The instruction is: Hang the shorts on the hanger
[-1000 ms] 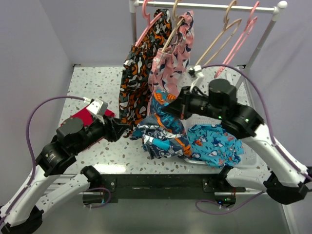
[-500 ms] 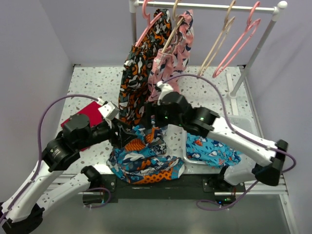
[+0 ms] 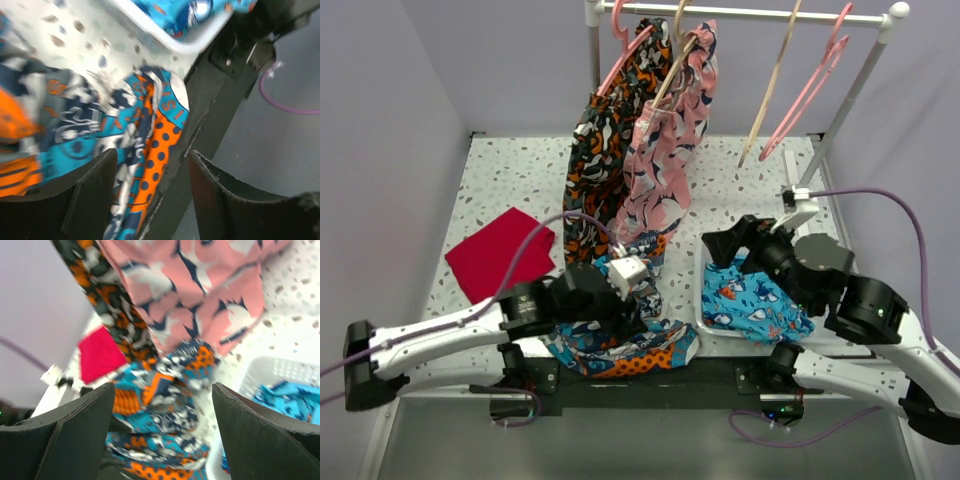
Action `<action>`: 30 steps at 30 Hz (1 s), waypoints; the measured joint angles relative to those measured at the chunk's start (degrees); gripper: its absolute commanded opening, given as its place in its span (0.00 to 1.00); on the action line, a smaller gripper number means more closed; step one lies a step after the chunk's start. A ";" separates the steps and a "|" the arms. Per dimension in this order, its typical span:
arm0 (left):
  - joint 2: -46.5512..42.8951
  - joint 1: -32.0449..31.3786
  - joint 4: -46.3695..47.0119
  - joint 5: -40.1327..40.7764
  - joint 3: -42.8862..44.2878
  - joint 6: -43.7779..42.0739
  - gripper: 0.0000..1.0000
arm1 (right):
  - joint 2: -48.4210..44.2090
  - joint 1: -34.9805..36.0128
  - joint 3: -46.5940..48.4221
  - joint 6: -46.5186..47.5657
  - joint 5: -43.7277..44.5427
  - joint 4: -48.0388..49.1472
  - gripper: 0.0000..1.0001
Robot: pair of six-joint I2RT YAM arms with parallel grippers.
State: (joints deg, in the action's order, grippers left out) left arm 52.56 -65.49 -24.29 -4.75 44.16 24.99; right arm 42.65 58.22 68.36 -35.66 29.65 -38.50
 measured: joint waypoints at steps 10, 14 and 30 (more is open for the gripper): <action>22.08 -14.78 9.70 24.33 1.14 6.71 0.74 | 0.61 0.00 -3.26 -0.37 -0.15 -3.13 0.82; 27.26 -15.08 14.60 27.41 1.86 6.73 0.75 | -0.26 0.00 -3.61 -0.37 -0.13 -3.10 0.83; 33.40 -15.17 32.89 23.28 -3.63 5.97 0.50 | -3.32 0.00 -5.70 -0.35 0.94 -3.96 0.86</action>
State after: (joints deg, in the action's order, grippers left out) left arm 85.95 -80.66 8.60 18.52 40.53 30.96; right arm 39.33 58.22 62.65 -36.01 30.59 -42.46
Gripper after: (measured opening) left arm 0.589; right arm 0.853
